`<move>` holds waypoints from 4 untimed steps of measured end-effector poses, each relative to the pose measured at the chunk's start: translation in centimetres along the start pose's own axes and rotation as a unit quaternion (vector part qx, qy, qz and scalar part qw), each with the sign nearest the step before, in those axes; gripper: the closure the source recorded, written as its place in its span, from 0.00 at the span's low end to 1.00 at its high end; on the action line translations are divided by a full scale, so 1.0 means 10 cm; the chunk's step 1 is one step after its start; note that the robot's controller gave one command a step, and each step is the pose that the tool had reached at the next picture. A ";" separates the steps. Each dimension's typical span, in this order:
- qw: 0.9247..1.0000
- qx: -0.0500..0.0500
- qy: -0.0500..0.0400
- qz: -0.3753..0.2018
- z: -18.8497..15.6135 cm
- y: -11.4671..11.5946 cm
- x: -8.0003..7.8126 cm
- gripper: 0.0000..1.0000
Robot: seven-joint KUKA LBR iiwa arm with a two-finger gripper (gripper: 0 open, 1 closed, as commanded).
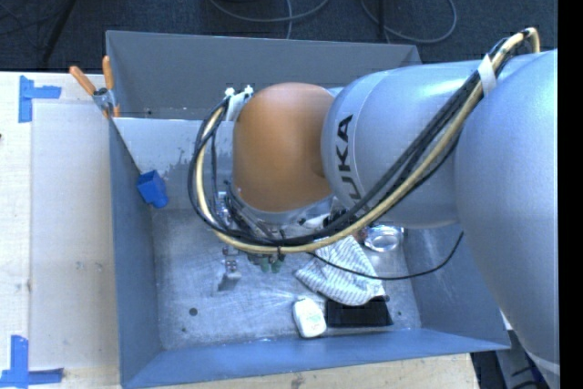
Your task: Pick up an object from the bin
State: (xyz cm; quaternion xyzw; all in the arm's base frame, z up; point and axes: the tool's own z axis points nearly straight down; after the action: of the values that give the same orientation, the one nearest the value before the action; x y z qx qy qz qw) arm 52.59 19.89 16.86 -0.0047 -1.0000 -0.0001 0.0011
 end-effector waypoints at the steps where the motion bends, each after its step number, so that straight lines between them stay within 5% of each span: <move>1: 1.000 0.000 0.000 0.000 0.00 0.00 0.00 0.00; 2: 0.999 -0.001 -0.001 -0.039 0.02 -0.14 -0.08 0.00; 3: 0.997 0.000 -0.003 -0.076 0.26 -0.47 -0.73 0.00; 4: 0.994 0.001 -0.004 -0.107 0.53 -0.59 -0.90 0.00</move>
Offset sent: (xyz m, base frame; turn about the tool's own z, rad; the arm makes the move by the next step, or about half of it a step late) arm 0.0260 -0.0547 -0.0053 -0.1843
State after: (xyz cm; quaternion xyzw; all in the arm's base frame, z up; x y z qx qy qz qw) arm 61.53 13.96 11.55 0.1025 -0.9947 0.0004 -0.0025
